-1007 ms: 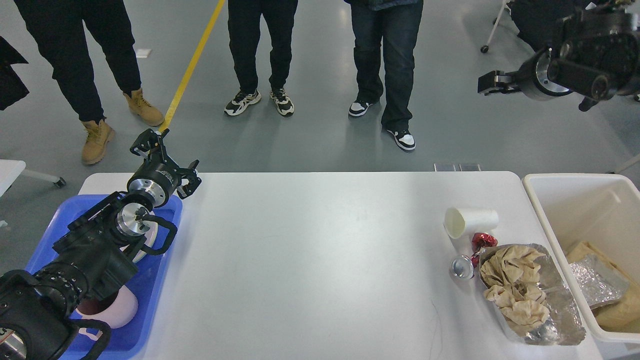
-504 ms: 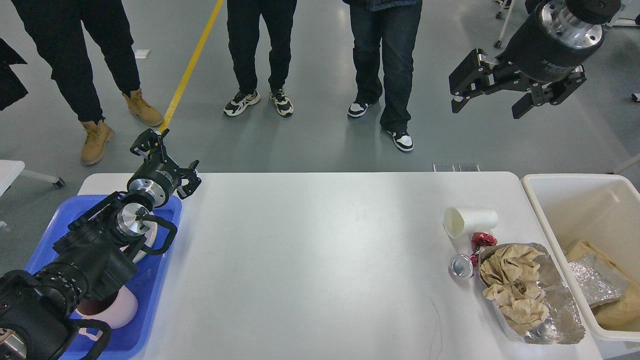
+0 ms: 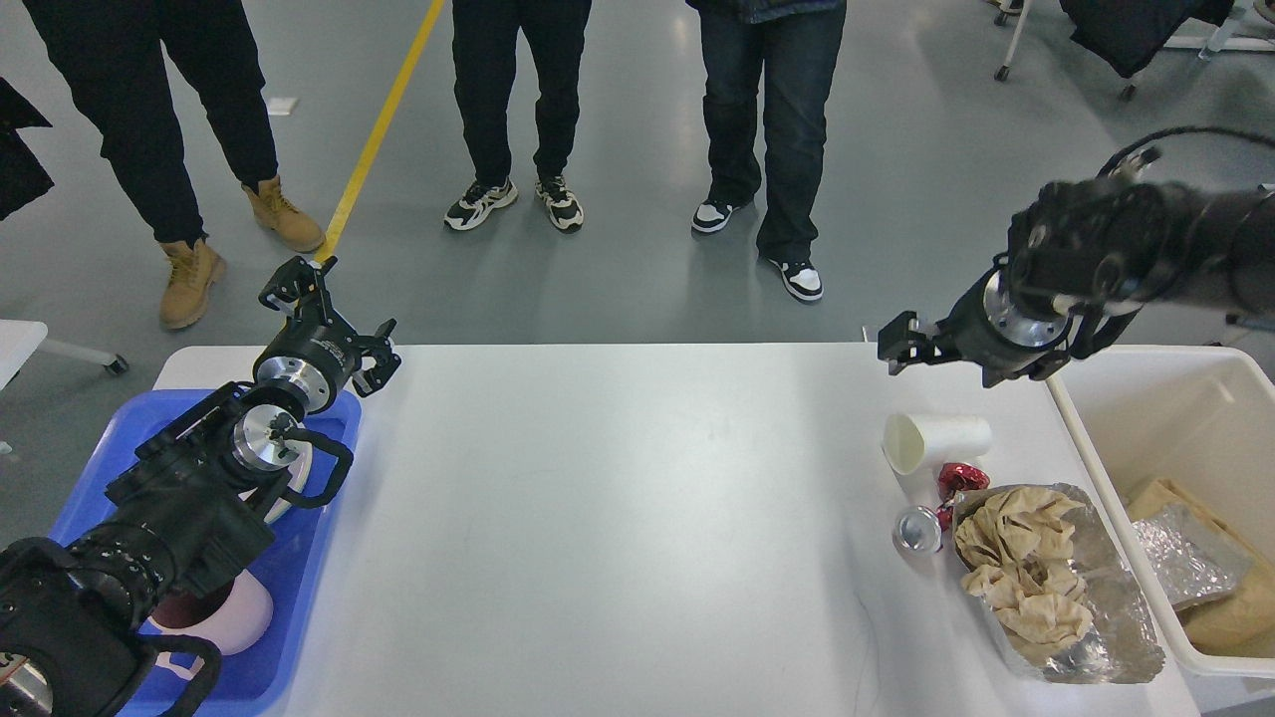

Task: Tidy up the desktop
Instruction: 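Lower the right gripper and grasp the white paper cup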

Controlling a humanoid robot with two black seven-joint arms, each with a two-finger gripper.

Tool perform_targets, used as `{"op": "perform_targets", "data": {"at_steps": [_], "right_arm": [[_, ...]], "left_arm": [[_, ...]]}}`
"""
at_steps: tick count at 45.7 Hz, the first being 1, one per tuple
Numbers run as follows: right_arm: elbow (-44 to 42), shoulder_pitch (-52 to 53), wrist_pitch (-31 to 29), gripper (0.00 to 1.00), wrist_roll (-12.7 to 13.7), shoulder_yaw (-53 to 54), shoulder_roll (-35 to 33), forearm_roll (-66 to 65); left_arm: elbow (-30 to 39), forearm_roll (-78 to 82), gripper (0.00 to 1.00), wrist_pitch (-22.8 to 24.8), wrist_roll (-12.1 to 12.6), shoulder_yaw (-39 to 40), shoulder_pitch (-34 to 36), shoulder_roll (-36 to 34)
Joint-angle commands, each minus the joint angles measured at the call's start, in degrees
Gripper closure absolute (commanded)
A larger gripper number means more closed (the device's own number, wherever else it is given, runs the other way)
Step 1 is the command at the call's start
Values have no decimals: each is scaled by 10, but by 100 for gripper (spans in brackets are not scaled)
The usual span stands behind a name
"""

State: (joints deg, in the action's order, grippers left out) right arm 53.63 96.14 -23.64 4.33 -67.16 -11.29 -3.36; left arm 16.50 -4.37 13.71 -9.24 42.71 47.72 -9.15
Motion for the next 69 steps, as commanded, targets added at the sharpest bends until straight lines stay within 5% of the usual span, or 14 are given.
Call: {"op": "perform_targets", "data": {"at_steps": [1, 31, 35, 42, 48, 58, 65, 69], "right_arm": [[-88, -101, 58, 1, 1, -10, 56, -2], [-324, -320, 100, 5, 23, -79, 114, -17], [-338, -339, 100, 15, 28, -79, 118, -17], [-339, -348, 100, 54, 49, -78, 118, -17], [-339, -347, 100, 76, 67, -76, 117, -15], [-339, -347, 108, 80, 67, -76, 116, -11], [-339, -347, 112, 99, 67, -75, 116, -10], [-339, -346, 112, 100, 67, -73, 116, -10]], "left_arm": [[0, 0, 3, 0, 0, 0, 0, 0], [0, 1, 3, 0, 0, 0, 0, 0], [0, 0, 3, 0, 0, 0, 0, 0], [0, 1, 3, 0, 0, 0, 0, 0], [0, 0, 3, 0, 0, 0, 0, 0], [0, 0, 3, 0, 0, 0, 0, 0], [0, 0, 3, 0, 0, 0, 0, 0], [0, 1, 3, 0, 0, 0, 0, 0]]}}
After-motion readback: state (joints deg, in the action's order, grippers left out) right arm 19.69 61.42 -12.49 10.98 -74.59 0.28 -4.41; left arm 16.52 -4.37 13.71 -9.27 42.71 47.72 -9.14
